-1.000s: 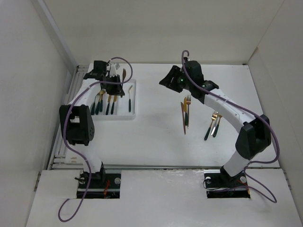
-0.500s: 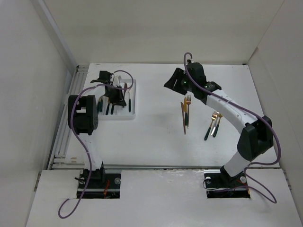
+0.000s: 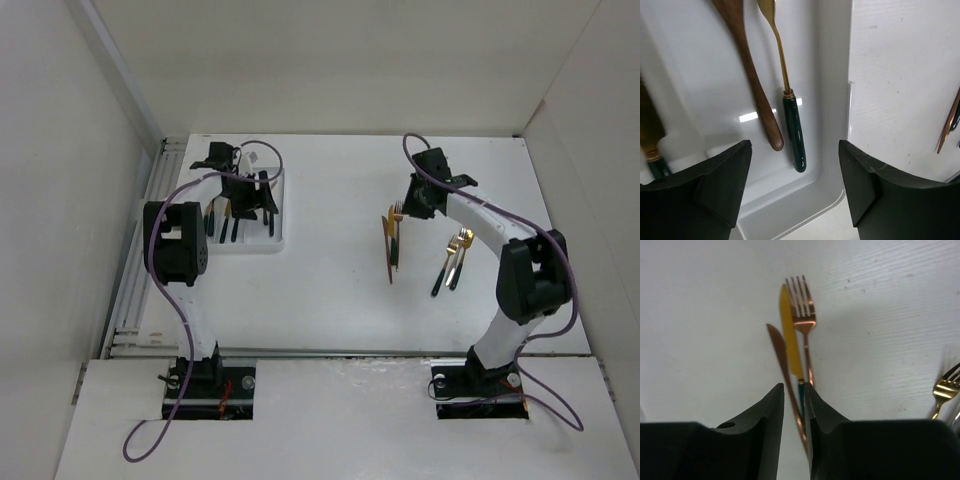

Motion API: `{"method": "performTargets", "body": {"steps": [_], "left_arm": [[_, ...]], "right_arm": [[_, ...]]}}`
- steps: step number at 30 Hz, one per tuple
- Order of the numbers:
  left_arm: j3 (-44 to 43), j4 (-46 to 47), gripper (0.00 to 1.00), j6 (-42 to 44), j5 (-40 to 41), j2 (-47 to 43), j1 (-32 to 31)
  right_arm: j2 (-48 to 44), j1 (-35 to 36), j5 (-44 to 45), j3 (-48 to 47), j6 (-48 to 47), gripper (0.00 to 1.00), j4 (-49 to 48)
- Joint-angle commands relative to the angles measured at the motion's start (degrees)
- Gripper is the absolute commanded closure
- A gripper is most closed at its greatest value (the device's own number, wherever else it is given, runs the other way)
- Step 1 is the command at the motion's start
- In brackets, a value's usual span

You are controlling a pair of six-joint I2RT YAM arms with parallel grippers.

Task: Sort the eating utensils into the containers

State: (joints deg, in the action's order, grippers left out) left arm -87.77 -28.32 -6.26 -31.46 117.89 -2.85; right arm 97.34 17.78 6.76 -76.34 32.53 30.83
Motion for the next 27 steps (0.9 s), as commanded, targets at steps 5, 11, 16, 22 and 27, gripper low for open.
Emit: {"method": "performTargets", "body": {"steps": [5, 11, 16, 22, 27], "left_arm": [[-12.1, -6.0, 0.32, 1.3, 4.0, -3.8, 1.1], [-13.4, -7.8, 0.32, 2.5, 7.2, -5.5, 0.0], [-12.2, -7.8, 0.32, 3.1, 8.3, -7.8, -1.2], [-11.5, -7.3, 0.32, 3.6, 8.9, -8.4, -1.2], [-11.5, -7.3, 0.32, 3.6, 8.9, -8.9, -1.2]], "right_arm": [[7.7, -0.4, -0.4, 0.5, -4.5, 0.72, -0.6], [12.8, -1.5, 1.2, -2.4, -2.7, 0.76, -0.6], [15.4, -2.0, -0.2, -3.6, -2.7, 0.77, -0.6], [16.6, -2.0, -0.2, -5.6, -3.3, 0.78, 1.0], [14.3, -2.0, 1.2, -5.2, -3.9, 0.8, 2.6]]}}
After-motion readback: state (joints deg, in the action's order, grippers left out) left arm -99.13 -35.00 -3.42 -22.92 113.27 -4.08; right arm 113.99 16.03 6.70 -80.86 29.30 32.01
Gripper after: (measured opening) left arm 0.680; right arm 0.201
